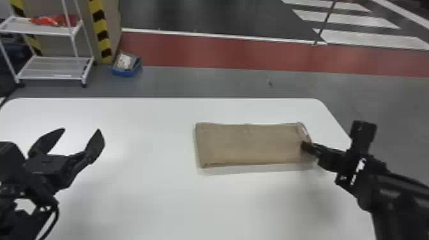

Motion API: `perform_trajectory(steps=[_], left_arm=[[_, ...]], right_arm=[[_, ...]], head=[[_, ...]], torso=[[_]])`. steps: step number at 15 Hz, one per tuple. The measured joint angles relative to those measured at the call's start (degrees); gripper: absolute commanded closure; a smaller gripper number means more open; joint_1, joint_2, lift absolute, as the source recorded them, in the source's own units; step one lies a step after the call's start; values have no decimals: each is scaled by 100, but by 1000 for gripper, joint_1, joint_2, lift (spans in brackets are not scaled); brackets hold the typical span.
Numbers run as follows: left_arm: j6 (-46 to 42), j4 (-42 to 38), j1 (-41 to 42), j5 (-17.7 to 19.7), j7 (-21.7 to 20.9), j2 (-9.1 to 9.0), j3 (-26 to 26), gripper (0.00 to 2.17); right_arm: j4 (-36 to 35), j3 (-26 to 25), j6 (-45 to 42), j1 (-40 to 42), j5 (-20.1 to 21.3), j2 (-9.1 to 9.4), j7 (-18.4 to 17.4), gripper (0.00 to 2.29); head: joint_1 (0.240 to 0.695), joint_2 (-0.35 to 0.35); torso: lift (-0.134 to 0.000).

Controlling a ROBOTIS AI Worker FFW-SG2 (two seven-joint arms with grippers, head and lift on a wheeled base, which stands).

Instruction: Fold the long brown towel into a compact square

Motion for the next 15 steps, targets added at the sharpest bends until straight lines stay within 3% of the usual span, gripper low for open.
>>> perform_trajectory(steps=[4,12,15], left_arm=[[0,0,7,2,0,0,0,93],[8,-95,43,2,9,0,10,93],[17,-107,44,3,9,8,17,93]], right_arm=[[-128,-107,-21,117,-143,23,7,1504],[-2014,-765,106,703,-1248,331,-6,1504],[-2458,-641,205,819,-1449,415,-10,1504]], head=[[695,-180],[695,-185],[695,-173]], torso=[[-125],[-125],[-125]])
